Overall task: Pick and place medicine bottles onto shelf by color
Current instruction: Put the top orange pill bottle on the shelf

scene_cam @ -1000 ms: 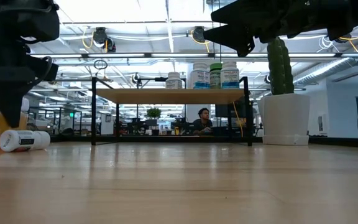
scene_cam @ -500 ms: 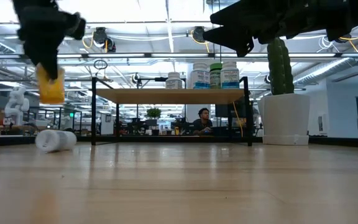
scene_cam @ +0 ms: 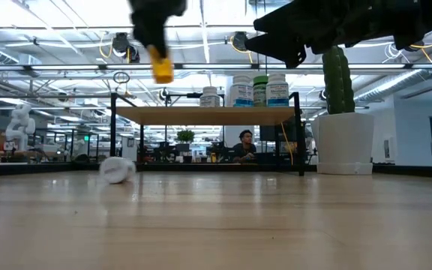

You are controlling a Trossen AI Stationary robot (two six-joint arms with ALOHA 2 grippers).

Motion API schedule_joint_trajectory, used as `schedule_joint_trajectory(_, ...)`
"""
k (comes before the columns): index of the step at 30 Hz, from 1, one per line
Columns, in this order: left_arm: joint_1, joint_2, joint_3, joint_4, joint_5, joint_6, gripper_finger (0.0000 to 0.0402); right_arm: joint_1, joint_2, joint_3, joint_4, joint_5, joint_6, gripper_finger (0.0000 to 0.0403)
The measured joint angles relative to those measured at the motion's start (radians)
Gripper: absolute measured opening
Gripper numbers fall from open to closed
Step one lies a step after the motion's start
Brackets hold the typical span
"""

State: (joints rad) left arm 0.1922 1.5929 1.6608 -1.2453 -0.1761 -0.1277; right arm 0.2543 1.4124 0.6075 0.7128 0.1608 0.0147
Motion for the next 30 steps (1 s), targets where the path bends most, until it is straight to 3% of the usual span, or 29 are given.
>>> schedule_joint_trajectory(7,0.165,0.244,0.337,0.017,0.012,0.173,0.0222,-0.010,0.000,0.000,-0.039,0.000,0.000,0.0242)
schedule_joint_trajectory(12,0.250,0.396,0.489,0.003,0.061,0.202,0.0223,-0.018,0.000,0.000,-0.070,0.000,0.003,0.0242)
schedule_joint_trajectory(18,0.308,0.466,0.524,-0.037,0.107,0.212,0.0223,-0.018,0.000,0.000,-0.088,0.000,0.003,0.0242)
schedule_joint_trajectory(24,0.341,0.467,0.525,-0.033,0.184,0.205,0.0223,-0.019,0.000,0.000,-0.090,0.000,0.001,0.0242)
schedule_joint_trajectory(30,0.344,0.467,0.519,-0.024,0.189,0.205,0.0224,-0.019,0.000,0.000,-0.088,0.000,0.011,0.0242)
